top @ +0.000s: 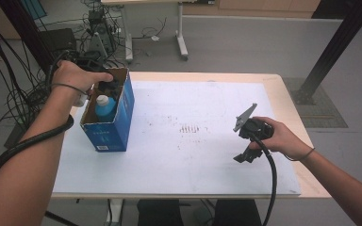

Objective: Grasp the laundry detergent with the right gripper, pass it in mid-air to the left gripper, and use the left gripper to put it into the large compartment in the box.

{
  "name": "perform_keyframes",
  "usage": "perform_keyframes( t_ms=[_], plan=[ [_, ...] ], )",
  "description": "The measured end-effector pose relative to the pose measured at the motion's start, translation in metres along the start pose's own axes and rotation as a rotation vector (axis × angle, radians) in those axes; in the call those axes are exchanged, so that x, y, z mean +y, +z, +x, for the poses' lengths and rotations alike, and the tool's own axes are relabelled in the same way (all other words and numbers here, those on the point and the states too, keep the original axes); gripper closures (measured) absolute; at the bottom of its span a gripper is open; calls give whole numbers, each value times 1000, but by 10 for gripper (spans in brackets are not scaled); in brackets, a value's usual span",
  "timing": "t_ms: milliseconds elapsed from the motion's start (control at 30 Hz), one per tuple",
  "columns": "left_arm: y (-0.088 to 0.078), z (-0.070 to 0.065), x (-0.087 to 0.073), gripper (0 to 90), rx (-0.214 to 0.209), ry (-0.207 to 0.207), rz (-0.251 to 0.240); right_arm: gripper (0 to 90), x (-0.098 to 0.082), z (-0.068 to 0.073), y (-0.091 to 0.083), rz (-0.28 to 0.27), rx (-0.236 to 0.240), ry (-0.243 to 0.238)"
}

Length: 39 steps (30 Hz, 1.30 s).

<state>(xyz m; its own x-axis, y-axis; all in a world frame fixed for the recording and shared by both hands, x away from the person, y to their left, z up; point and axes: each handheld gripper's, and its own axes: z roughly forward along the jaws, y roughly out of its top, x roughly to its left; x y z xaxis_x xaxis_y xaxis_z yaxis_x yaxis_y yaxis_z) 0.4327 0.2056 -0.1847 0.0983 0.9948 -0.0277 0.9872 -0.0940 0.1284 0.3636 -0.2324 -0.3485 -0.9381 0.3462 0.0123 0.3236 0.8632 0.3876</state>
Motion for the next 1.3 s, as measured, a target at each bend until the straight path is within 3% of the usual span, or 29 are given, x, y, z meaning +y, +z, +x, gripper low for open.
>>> perform_keyframes(
  t_ms=[167,367,433,600,667,1033,1300],
  plan=[
    [-10,-10,-5,101,0,37,-9,48,2,0,-2,0,3,9],
    [-20,-24,-13,73,-25,77,-27,48,2,2,-3,0,1,17],
    [-24,-31,-15,60,-12,106,-34,48,2,3,-3,2,-7,17],
    [-29,-49,-21,45,-34,167,-37,48,4,5,-7,-1,-14,27],
    [-26,-61,-23,46,-41,210,-23,48,5,6,-6,-4,-12,29],
    [-17,-99,-25,46,-74,296,-17,48,6,7,-10,-11,-11,35],
    [13,-125,-32,48,-120,340,11,48,8,6,-9,-11,-8,33]
  ],
)
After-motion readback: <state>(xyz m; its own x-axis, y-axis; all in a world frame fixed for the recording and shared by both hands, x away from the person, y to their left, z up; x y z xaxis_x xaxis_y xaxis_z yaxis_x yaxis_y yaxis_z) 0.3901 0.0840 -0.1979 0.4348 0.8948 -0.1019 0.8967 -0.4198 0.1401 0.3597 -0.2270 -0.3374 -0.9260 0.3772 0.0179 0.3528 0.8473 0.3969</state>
